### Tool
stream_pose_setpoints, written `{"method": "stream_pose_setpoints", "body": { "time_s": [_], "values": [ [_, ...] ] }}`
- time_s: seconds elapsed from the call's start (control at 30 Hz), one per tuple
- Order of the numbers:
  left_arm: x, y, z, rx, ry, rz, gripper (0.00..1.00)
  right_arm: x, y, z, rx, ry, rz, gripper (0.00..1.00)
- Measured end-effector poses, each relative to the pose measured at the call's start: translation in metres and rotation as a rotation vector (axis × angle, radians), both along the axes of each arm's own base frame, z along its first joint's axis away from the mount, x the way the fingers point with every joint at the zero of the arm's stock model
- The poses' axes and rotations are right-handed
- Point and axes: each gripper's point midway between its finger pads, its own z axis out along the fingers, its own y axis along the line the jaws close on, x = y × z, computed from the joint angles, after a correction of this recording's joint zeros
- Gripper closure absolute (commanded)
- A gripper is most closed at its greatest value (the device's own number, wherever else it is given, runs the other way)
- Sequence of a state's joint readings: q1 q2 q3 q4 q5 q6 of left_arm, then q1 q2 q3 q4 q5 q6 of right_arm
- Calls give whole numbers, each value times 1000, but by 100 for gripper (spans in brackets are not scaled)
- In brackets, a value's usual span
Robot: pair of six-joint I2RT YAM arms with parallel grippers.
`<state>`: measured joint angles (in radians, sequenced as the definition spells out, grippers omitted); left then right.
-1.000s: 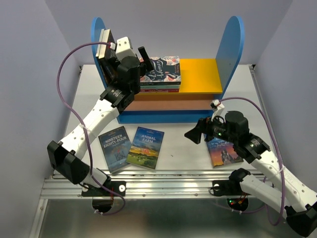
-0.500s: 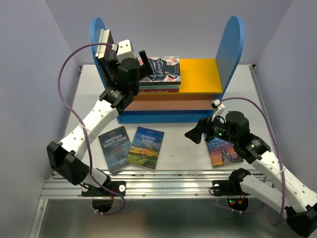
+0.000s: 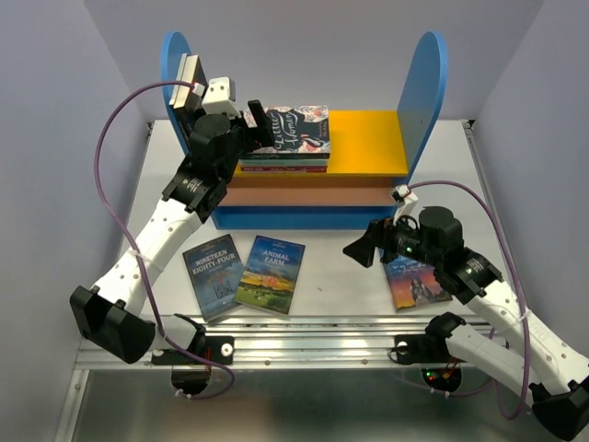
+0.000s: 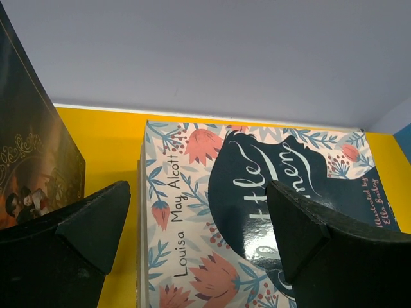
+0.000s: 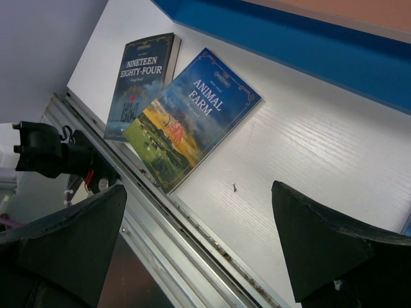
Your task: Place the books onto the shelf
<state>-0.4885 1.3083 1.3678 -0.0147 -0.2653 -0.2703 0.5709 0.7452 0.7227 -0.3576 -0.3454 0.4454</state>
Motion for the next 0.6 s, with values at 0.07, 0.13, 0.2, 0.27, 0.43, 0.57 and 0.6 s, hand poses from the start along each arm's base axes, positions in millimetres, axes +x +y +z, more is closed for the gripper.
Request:
{"method": "stream_pose_setpoints", "body": {
  "time_s": [0.07,0.13,0.2,0.27,0.43,0.57,0.6],
  "values": [
    [1,5,1,-2,-1,8,1,0,0,0,0,0,0,0],
    [2,9,1,-3,-2,18,1,0,0,0,1,-1,0,0],
    [3,13,1,-4,-7,25,1,0,0,0,1,1,-1,0],
    [2,13,2,-9,-14,21,1,0,0,0,2,2,-1,0],
    [-2,9,4,-16,-29,-28,1,0,0,0,2,3,0,0],
    [-6,9,4,11,-44,-58,1,0,0,0,2,3,1,0],
    [-8,10,5,22,-50,-62,1,0,0,0,2,3,1,0]
  ]
}}
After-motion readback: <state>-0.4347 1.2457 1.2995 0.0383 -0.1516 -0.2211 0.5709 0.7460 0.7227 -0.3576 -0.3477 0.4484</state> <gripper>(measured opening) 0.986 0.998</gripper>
